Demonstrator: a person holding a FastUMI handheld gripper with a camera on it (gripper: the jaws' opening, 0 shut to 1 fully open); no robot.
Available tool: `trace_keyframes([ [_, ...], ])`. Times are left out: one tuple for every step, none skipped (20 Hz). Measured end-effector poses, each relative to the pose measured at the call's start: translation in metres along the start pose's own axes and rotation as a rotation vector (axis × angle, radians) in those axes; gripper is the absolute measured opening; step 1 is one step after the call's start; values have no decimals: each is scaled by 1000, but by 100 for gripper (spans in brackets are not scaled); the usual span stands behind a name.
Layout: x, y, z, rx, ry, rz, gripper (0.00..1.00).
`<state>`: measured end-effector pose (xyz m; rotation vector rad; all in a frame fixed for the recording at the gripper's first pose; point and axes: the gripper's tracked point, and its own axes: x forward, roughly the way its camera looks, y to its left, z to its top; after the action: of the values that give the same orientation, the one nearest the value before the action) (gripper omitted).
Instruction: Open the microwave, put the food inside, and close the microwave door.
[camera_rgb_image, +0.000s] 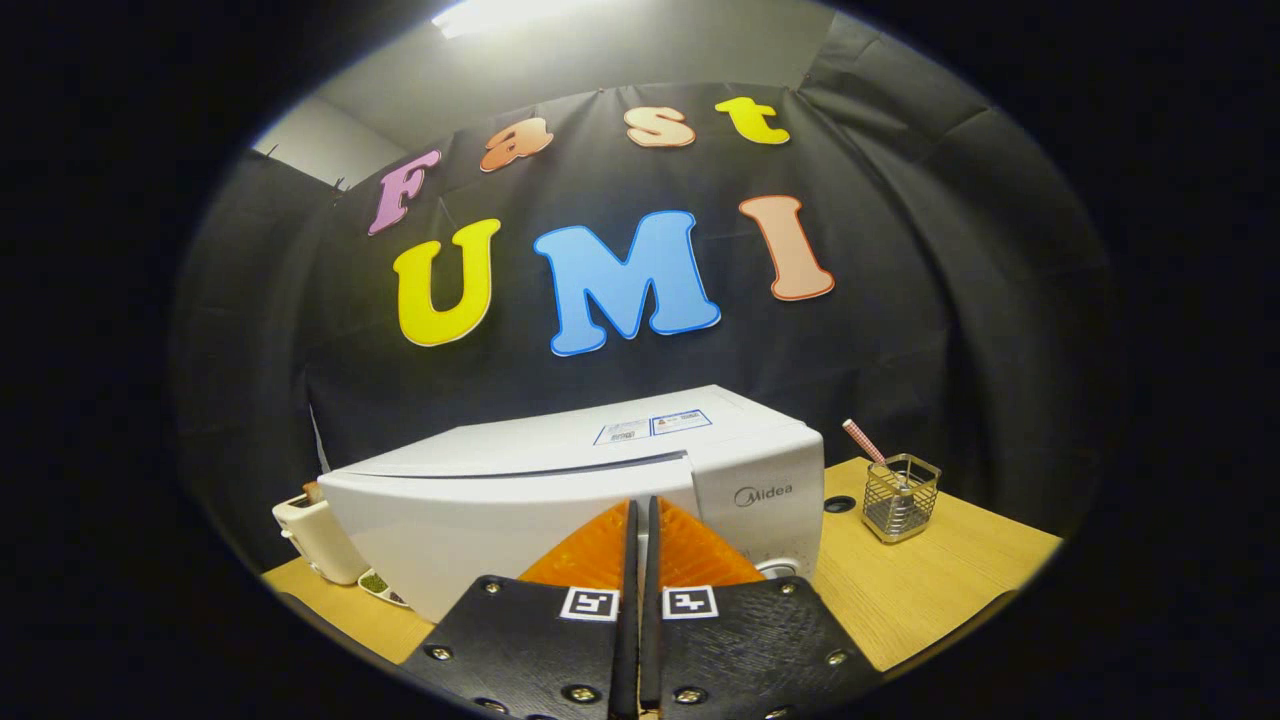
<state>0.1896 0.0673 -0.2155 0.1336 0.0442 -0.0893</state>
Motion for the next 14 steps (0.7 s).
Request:
trace_keyframes([
  [2, -1, -1, -20, 1, -4, 2],
  [3, 0, 1, -37, -6, -7, 2],
  [7, 0, 0, -41, -6, -8, 2],
  [12, -2, -1, -44, -6, -11, 2],
  [12, -1, 3, -26, -6, -6, 2],
  [13, -2, 3, -30, 1, -7, 3],
  [8, -2, 2, -51, -11, -3, 2],
  [9, -2, 2, -75, -15, -2, 3],
  [6, -3, 2, -89, -14, 6, 3],
  [2, -5, 6, -86, -1, 2, 3],
  [-3, -9, 5, -84, 14, 1, 3],
  [-9, -13, 10, -90, 18, -5, 8],
  [-17, -15, 15, -89, 22, 6, 10],
  [-28, -11, 24, -83, 23, 29, 21],
])
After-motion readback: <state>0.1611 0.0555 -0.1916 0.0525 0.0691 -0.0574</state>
